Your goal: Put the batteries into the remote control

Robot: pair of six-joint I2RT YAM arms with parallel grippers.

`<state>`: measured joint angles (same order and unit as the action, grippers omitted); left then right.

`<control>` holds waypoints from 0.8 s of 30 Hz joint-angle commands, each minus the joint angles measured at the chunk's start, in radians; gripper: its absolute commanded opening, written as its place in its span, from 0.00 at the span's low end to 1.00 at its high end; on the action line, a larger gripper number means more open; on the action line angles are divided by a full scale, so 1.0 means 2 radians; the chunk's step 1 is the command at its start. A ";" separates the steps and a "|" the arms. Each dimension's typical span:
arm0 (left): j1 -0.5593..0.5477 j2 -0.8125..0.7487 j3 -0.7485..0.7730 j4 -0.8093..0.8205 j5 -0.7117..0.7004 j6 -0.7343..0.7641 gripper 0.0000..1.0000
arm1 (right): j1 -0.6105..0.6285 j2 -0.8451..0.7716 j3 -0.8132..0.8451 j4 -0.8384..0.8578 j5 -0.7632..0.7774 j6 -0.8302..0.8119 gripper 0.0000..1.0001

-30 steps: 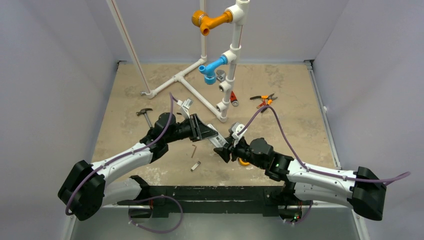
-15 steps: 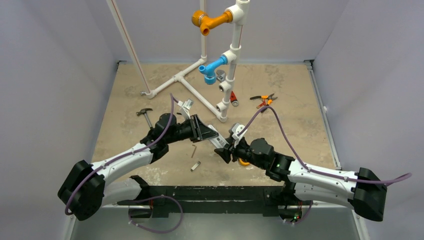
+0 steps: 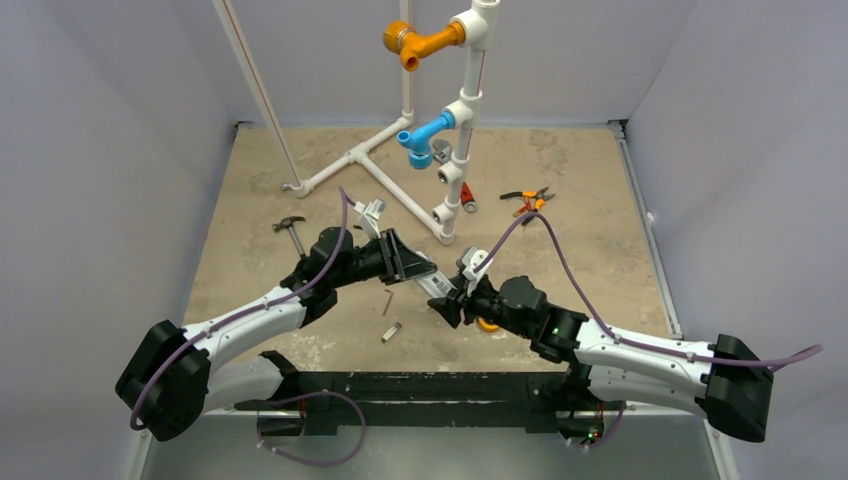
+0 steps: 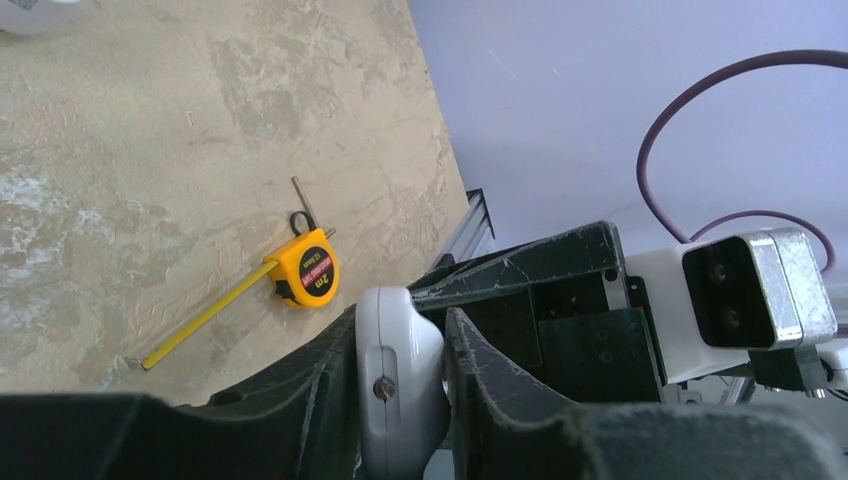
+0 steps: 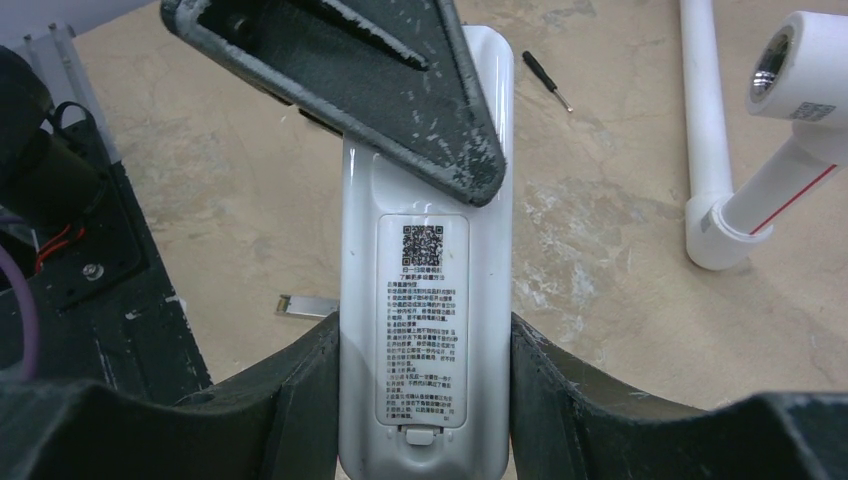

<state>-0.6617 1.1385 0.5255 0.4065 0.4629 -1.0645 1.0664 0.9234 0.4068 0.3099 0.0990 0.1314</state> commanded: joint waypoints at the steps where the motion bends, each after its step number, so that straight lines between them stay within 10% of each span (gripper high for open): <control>1: 0.001 -0.008 0.003 0.030 -0.017 0.000 0.34 | 0.003 -0.010 0.011 0.021 -0.021 0.001 0.03; 24: 0.001 -0.002 0.009 0.024 -0.014 -0.002 0.38 | 0.003 -0.016 0.006 0.021 0.025 0.019 0.02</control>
<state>-0.6617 1.1385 0.5255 0.4244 0.4374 -1.0733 1.0710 0.9073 0.4065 0.3000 0.1127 0.1467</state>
